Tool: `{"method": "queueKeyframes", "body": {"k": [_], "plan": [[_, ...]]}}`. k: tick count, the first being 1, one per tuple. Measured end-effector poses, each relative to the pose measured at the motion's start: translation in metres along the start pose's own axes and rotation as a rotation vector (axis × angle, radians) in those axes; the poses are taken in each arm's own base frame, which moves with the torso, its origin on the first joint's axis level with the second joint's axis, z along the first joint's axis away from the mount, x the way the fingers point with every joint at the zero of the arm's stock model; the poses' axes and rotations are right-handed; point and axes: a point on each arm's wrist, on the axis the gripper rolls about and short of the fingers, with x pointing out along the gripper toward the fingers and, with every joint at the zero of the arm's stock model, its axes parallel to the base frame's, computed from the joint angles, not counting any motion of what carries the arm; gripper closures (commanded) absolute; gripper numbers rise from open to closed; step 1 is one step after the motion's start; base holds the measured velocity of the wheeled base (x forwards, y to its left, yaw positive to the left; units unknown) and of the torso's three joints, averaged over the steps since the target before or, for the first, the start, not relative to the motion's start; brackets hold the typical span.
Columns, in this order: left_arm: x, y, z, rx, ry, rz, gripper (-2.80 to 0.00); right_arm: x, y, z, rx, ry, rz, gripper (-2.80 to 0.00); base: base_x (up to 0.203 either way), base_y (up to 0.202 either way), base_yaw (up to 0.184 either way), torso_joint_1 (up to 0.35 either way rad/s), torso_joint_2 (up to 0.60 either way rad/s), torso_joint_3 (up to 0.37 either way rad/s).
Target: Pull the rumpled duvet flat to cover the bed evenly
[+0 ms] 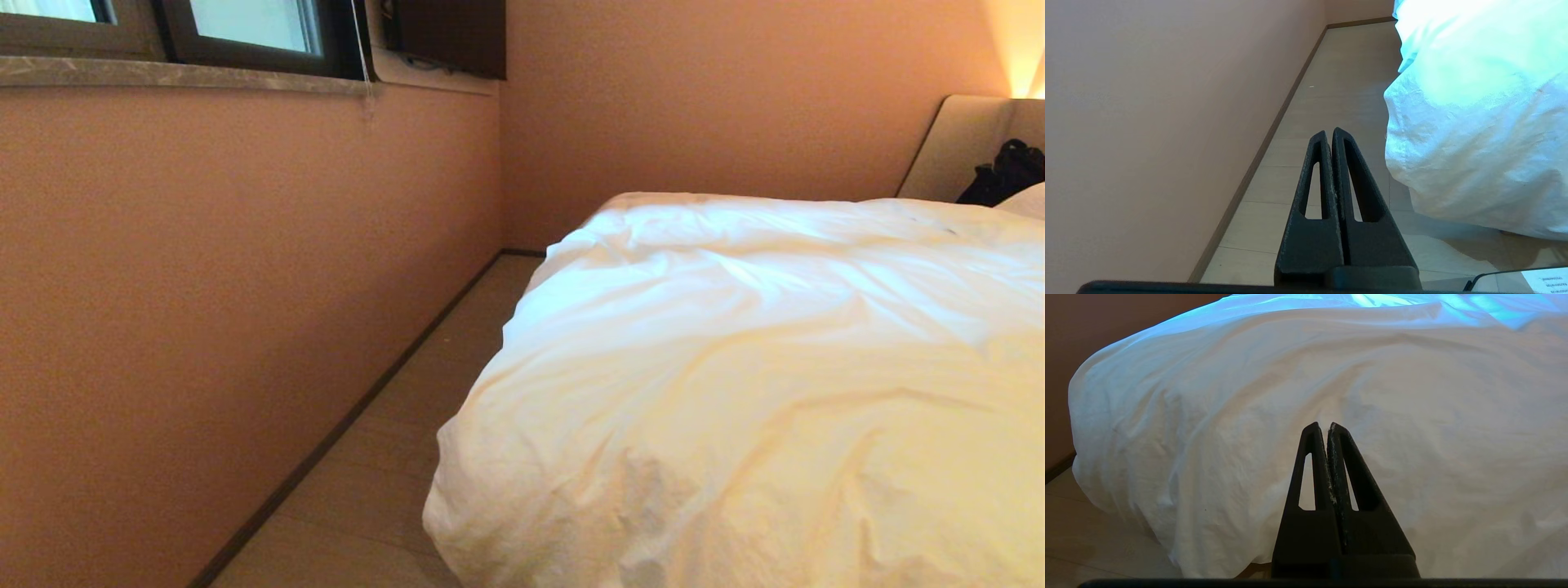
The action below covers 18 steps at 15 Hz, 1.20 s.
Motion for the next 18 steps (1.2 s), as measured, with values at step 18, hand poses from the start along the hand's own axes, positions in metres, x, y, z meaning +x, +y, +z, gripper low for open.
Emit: {"method": "queueKeyframes", "body": {"k": [18], "plan": [[0.0000, 0.0000, -0.0003, -0.024, 0.002, 0.000, 0.00, 0.0000, 0.0000, 0.0000, 0.000, 0.000, -0.001, 0.00, 0.000, 0.000, 0.000, 0.000, 0.00, 0.000]]}}
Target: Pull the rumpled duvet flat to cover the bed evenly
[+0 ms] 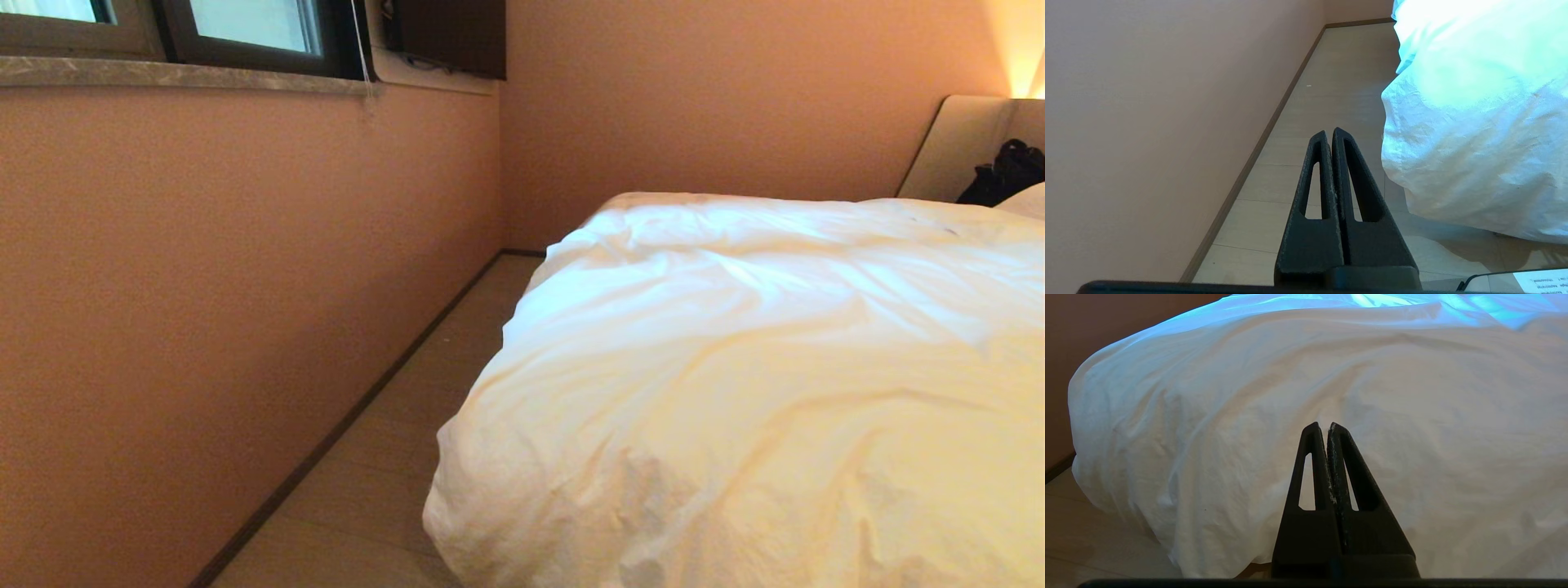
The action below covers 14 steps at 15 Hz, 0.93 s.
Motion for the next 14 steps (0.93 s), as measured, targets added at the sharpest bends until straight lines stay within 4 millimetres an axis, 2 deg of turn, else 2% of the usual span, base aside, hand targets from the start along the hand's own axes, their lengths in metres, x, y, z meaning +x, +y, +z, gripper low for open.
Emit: {"method": "queueKeyframes", "body": {"k": [8, 14], "plan": [[0.0000, 0.0000, 0.0000, 0.000, 0.000, 0.001, 0.00, 0.0000, 0.0000, 0.0000, 0.000, 0.000, 0.000, 0.00, 0.000, 0.000, 0.000, 0.000, 0.00, 0.000], [0.0000, 0.0000, 0.0000, 0.000, 0.000, 0.000, 0.00, 0.0000, 0.0000, 0.0000, 0.000, 0.000, 0.000, 0.00, 0.001, 0.176, -0.001, 0.002, 0.00, 0.001]]}}
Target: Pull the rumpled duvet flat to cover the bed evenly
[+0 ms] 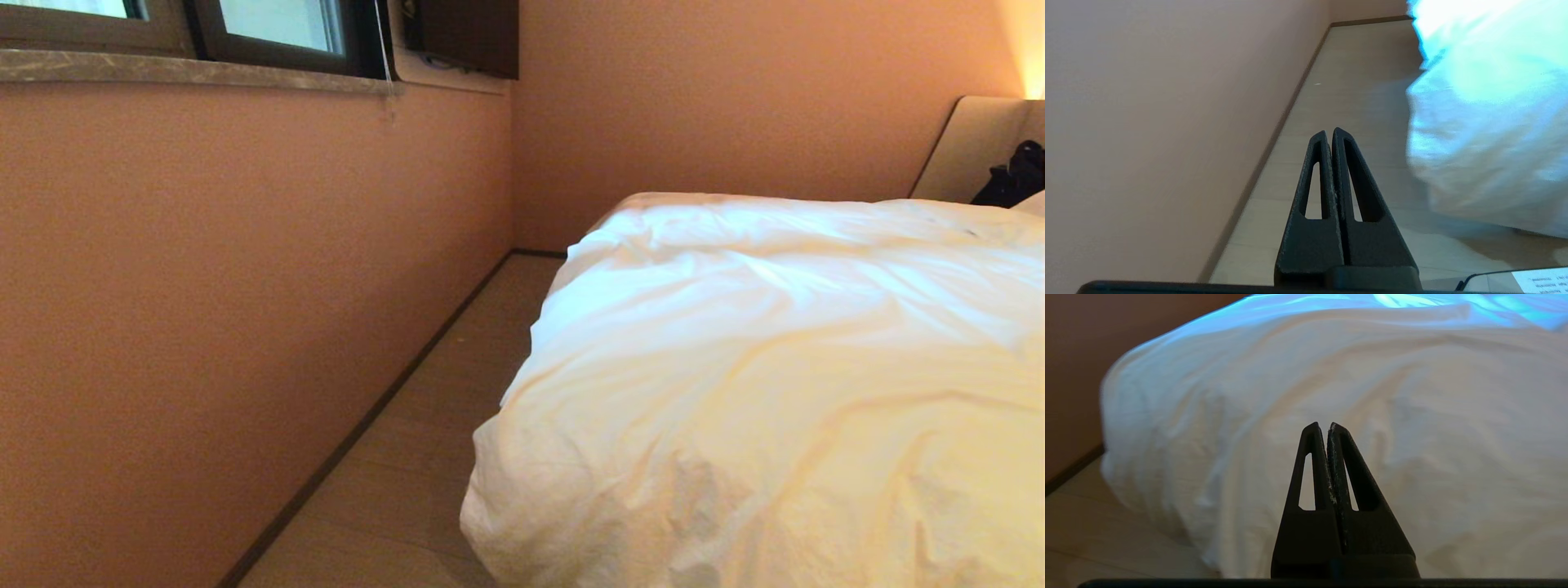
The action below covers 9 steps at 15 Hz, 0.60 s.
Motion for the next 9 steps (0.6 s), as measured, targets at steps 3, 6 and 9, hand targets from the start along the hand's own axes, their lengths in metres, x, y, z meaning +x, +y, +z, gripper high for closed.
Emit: {"method": "queueKeyframes", "body": {"k": [3, 6, 9], "plan": [[0.0000, 0.0000, 0.0000, 0.000, 0.000, 0.001, 0.00, 0.0000, 0.0000, 0.0000, 0.000, 0.000, 0.000, 0.00, 0.000, 0.196, 0.000, 0.005, 0.00, 0.002], [0.0000, 0.0000, 0.0002, 0.000, -0.001, 0.001, 0.00, 0.0000, 0.0000, 0.0000, 0.000, 0.000, 0.000, 0.00, 0.000, 0.196, 0.000, 0.002, 0.00, 0.004], [0.0000, 0.0000, 0.0001, 0.000, 0.000, 0.000, 0.00, 0.0000, 0.0000, 0.0000, 0.000, 0.000, 0.000, 0.00, 0.000, 0.198, 0.001, 0.003, 0.00, 0.003]]}}
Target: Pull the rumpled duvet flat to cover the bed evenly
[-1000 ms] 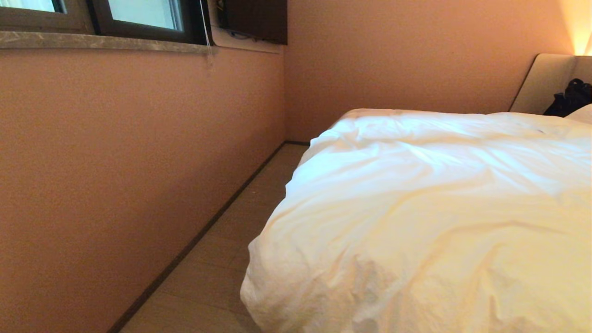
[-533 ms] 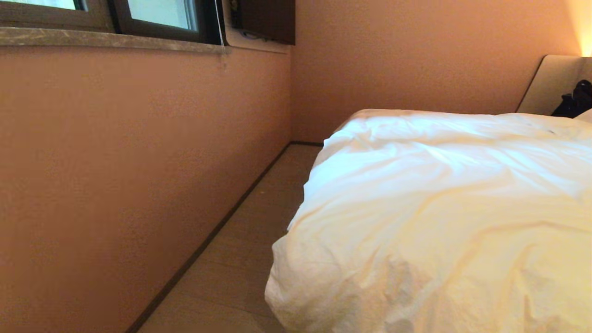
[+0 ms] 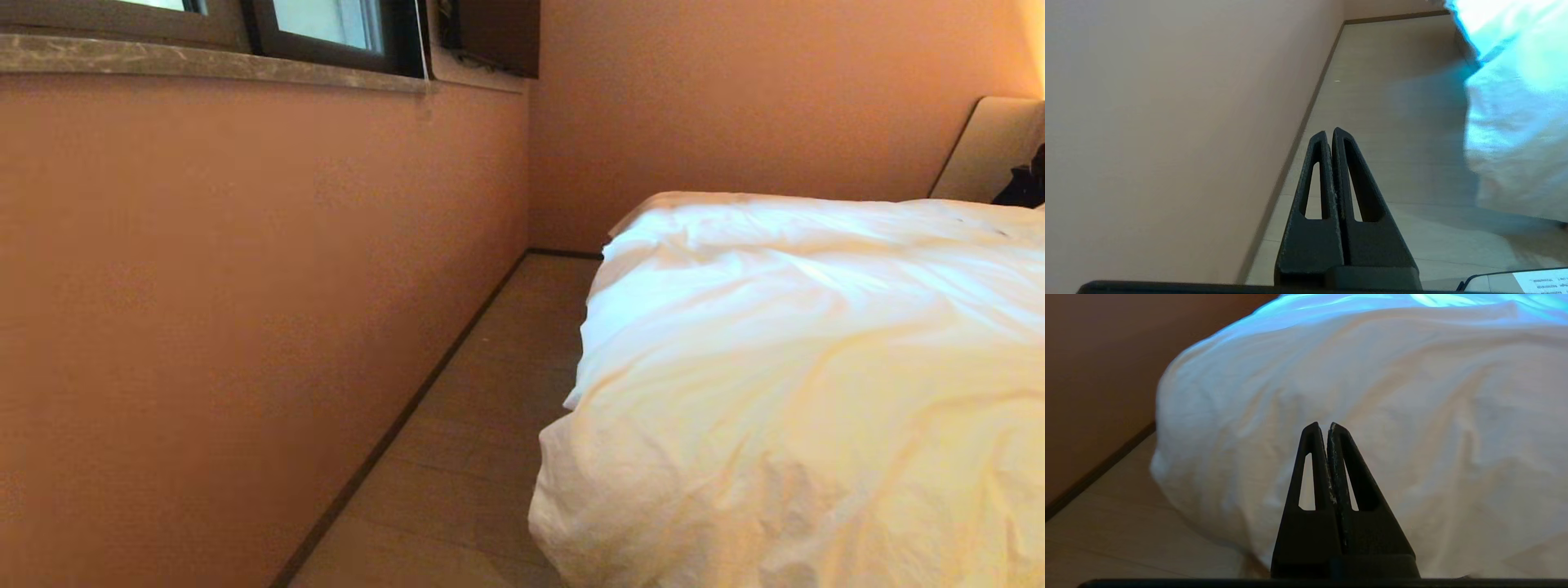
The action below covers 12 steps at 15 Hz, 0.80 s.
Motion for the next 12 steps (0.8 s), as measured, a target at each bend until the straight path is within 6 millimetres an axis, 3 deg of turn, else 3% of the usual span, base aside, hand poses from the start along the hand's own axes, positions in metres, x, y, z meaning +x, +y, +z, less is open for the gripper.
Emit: {"method": "queueKeyframes", "body": {"k": [6, 12], "plan": [[0.0000, 0.0000, 0.0001, 0.001, -0.001, 0.000, 0.00, 0.0000, 0.0000, 0.0000, 0.000, 0.000, 0.000, 0.00, 0.000, 0.187, 0.000, 0.004, 0.00, 0.004], [0.0000, 0.0000, 0.0000, -0.008, 0.000, 0.000, 0.00, 0.0000, 0.0000, 0.0000, 0.000, 0.000, 0.000, 0.00, 0.000, 0.016, 0.000, 0.000, 0.00, 0.000]]}}
